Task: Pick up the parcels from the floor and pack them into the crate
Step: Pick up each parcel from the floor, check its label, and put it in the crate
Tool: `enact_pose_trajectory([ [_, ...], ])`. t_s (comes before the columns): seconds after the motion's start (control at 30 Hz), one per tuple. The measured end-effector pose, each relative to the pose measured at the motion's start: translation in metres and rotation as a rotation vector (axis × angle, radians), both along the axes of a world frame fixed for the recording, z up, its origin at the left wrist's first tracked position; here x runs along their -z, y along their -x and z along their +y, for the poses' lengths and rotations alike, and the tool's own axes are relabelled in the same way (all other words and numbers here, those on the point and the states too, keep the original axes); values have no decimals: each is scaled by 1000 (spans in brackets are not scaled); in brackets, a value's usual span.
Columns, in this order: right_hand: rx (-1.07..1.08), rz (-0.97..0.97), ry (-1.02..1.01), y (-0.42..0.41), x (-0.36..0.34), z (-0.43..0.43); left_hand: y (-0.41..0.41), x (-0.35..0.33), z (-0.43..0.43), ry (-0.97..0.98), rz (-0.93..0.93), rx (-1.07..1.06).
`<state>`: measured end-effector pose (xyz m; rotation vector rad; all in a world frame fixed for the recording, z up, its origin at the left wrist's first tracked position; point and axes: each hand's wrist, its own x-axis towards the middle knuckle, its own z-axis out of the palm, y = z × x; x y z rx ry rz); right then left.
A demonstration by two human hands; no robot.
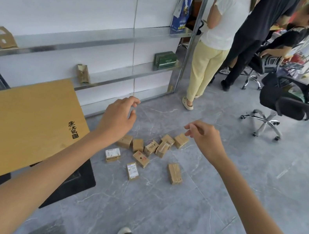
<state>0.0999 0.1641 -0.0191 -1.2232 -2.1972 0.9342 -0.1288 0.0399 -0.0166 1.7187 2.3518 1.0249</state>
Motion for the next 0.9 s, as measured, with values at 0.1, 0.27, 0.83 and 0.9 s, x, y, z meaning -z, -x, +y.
enact_pose_trajectory([
  [0.1, -10, -17, 44, 19, 11, 29, 21, 15, 30, 28, -32, -29],
  [0.27, -36, -84, 68, 71, 26, 95, 68, 36, 88, 45, -79, -72],
  [0.83, -127, -183, 315, 226, 93, 304, 221, 87, 267, 176, -166, -181],
  [0.9, -139, -208, 365, 247, 110, 328, 235, 102, 288, 190, -175, -215],
])
